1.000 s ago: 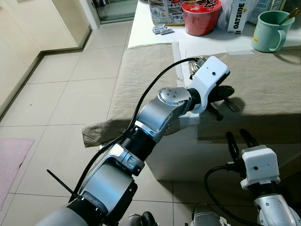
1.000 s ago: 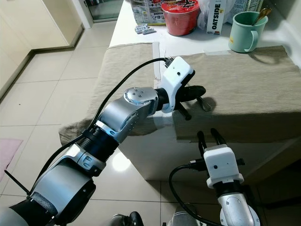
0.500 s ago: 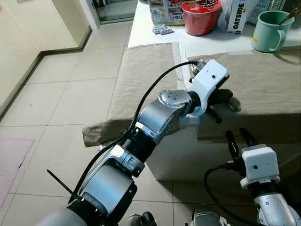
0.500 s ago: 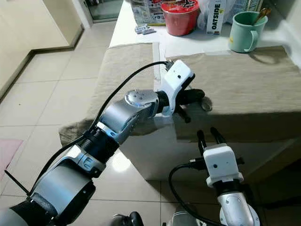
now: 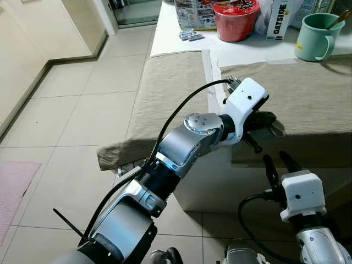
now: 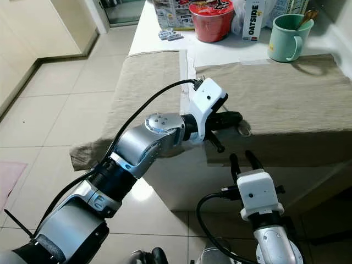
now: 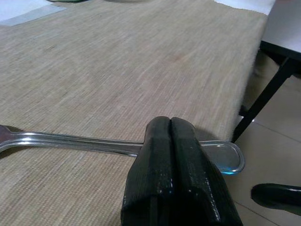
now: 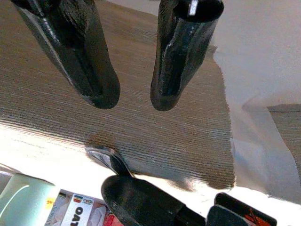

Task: Setting the table

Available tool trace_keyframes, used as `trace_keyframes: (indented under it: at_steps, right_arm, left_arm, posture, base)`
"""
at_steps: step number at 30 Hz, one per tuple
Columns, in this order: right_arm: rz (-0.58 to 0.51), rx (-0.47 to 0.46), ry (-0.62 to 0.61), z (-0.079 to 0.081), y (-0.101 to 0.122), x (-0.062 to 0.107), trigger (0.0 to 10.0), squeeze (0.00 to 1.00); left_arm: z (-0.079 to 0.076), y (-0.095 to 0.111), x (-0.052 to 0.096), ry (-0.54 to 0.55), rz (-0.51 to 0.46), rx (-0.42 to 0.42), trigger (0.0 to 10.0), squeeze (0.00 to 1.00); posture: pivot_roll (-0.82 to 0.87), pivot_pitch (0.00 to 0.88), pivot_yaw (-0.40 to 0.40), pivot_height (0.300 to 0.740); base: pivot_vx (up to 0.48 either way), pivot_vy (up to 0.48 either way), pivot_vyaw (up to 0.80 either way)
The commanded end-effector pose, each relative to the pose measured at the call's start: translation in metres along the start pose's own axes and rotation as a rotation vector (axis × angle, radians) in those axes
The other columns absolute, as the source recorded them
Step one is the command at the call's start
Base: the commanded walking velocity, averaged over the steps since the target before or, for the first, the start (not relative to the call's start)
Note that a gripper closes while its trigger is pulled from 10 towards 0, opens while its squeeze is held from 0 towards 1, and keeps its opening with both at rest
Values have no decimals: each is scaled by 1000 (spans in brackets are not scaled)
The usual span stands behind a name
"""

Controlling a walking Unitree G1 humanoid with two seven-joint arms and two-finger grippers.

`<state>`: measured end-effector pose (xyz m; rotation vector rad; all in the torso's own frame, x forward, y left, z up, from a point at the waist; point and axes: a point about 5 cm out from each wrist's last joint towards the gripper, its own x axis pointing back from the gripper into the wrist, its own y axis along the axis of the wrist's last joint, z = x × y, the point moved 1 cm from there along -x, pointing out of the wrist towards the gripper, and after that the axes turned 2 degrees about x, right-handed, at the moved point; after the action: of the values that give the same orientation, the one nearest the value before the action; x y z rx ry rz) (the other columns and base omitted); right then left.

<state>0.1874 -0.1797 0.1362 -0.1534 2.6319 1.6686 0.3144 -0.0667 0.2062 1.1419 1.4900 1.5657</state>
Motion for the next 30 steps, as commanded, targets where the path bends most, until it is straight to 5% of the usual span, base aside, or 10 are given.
trace_keyframes:
  at_steps: [1, 22, 28, 30]
  right_arm:
    - [6, 0, 6, 3, 0, 2, 10000, 0]
    - [6, -1, -2, 3, -1, -2, 10000, 0]
    - [3, 1, -1, 4, -2, -2, 10000, 0]
    - [1, 1, 0, 4, -2, -2, 10000, 0]
  left_arm:
    - [-38, -18, -21, -105, 31, 114, 10000, 0]
    - [-37, -10, -17, -88, 12, 103, 10000, 0]
    - [-27, 14, -13, -29, -86, 2, 10000, 0]
    - [-24, 37, -9, -3, -166, -60, 10000, 0]
  posture:
    - [-313, 153, 207, 740]
    - [-310, 151, 209, 740]
    - [-308, 142, 206, 740]
    - [-308, 134, 204, 740]
  base:
    - [0, 0, 0]
    - [0, 0, 0]
    - [0, 0, 0]
    - [0, 0, 0]
